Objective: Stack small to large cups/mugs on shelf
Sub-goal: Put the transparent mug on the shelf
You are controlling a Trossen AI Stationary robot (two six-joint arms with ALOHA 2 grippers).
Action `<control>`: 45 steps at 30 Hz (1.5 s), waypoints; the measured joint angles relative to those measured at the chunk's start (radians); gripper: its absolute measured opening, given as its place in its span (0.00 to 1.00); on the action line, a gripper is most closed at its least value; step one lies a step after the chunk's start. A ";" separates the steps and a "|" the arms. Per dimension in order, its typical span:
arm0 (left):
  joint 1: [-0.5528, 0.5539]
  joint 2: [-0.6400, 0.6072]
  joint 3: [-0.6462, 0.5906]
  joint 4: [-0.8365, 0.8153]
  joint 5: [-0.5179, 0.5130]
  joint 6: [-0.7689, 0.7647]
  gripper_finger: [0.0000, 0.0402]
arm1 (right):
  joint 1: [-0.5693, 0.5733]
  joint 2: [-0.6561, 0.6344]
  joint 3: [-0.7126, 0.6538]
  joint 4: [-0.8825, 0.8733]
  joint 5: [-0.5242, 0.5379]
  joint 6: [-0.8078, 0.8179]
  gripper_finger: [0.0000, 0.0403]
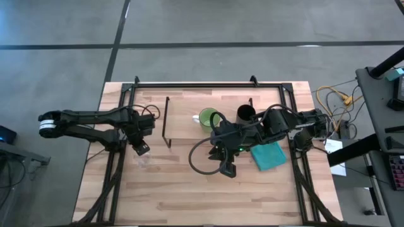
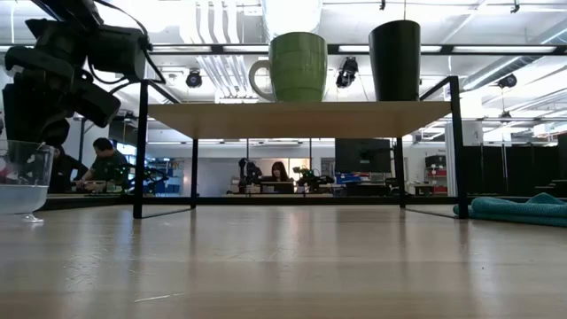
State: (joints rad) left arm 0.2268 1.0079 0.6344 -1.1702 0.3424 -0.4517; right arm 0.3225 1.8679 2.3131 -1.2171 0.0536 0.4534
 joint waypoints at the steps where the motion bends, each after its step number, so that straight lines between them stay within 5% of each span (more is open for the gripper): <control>1: 0.000 -0.002 0.006 -0.001 0.000 0.012 0.05 | 0.000 0.000 0.000 0.000 0.000 0.000 0.19; 10: 0.000 -0.022 0.175 -0.069 0.015 0.070 0.00 | 0.000 0.000 0.000 0.001 0.000 -0.007 0.19; 18: -0.001 0.015 0.530 -0.178 -0.020 0.152 0.00 | -0.003 0.000 0.000 0.002 0.001 -0.078 0.19; 22: -0.001 0.070 0.733 -0.184 -0.143 0.163 0.00 | -0.006 0.000 0.000 0.003 0.039 -0.120 0.19; 30: 0.000 0.283 1.012 -0.352 -0.336 0.530 0.00 | -0.008 0.000 0.000 0.003 0.232 -0.103 0.19; 35: 0.000 0.399 1.071 -0.377 -0.339 0.752 0.00 | -0.007 0.000 0.000 0.003 0.237 -0.091 0.19; 45: 0.002 0.569 1.216 -0.377 -0.341 0.935 0.00 | -0.007 0.000 0.000 0.001 0.237 -0.094 0.19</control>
State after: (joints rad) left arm 0.2283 1.5774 1.8505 -1.5475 0.0010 0.4829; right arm 0.3157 1.8679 2.3131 -1.2163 0.2905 0.3592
